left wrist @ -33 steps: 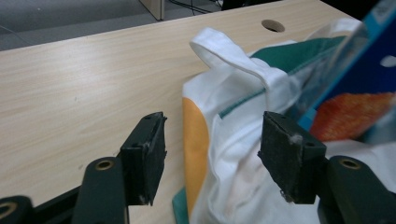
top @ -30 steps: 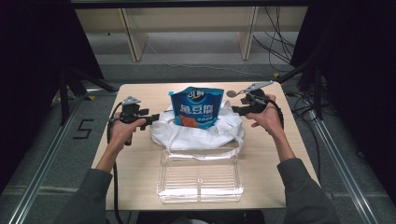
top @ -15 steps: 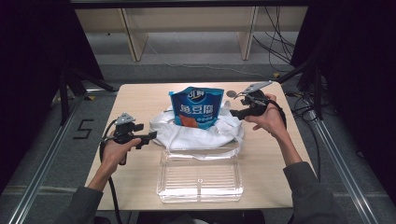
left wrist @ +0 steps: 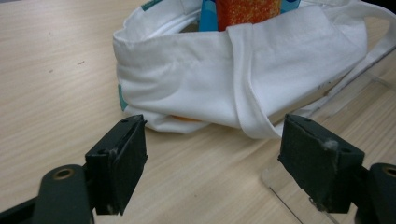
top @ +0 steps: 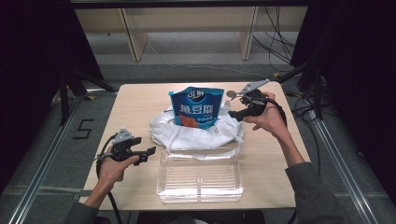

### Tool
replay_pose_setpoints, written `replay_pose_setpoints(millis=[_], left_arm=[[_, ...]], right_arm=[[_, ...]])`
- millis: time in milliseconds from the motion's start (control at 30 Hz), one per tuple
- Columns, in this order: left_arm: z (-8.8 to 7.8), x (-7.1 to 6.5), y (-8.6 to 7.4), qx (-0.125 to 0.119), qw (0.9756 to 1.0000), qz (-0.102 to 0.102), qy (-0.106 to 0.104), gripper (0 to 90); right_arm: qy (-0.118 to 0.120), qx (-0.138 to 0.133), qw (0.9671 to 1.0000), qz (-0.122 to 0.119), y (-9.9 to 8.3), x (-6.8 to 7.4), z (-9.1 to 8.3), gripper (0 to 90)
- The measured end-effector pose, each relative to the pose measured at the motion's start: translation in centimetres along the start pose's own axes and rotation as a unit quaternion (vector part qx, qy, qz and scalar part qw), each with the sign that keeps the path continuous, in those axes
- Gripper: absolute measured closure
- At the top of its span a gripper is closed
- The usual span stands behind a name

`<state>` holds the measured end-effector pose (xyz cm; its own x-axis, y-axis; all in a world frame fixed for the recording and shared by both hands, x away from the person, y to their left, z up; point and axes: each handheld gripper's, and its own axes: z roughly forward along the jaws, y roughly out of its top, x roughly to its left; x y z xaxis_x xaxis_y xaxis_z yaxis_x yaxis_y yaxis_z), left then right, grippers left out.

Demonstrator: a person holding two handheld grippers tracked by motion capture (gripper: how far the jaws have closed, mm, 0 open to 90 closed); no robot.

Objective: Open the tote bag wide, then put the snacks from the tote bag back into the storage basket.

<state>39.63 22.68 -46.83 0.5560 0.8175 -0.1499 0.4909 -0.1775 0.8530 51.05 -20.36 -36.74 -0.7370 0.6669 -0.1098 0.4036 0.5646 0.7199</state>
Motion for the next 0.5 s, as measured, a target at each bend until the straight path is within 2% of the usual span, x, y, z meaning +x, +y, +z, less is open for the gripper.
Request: replay_pose_setpoints(millis=[100,167,200,300,333,500], left_arm=[[-0.2,-0.2,-0.6,-0.003,1.0,0.001,0.003,21.7],[-0.4,-0.4,-1.4,-0.002,0.9999,-0.007,0.009,21.2],[-0.6,-0.3,-1.6,0.004,1.0,0.0,0.007,21.1],[-0.7,-0.4,-2.0,0.005,0.9999,-0.004,0.011,21.1],[-0.8,-0.5,-2.2,0.004,0.9999,-0.006,0.012,21.1],[-1.4,-0.9,-2.7,0.004,0.9999,0.001,0.012,21.0]], right_arm=[[-0.008,0.0,1.0,0.0,0.1,0.0,-0.1,26.0],[-0.01,-0.002,0.9999,-0.001,0.1,0.3,-0.1,25.6],[-0.007,-0.001,1.0,-0.002,0.2,0.3,-0.1,25.5],[-0.01,0.004,0.9999,-0.003,0.4,0.4,-0.3,24.9],[-0.009,-0.001,0.9999,-0.01,0.7,0.3,-0.4,24.7],[-0.011,0.005,0.9998,-0.013,1.4,0.6,-0.6,24.5]])
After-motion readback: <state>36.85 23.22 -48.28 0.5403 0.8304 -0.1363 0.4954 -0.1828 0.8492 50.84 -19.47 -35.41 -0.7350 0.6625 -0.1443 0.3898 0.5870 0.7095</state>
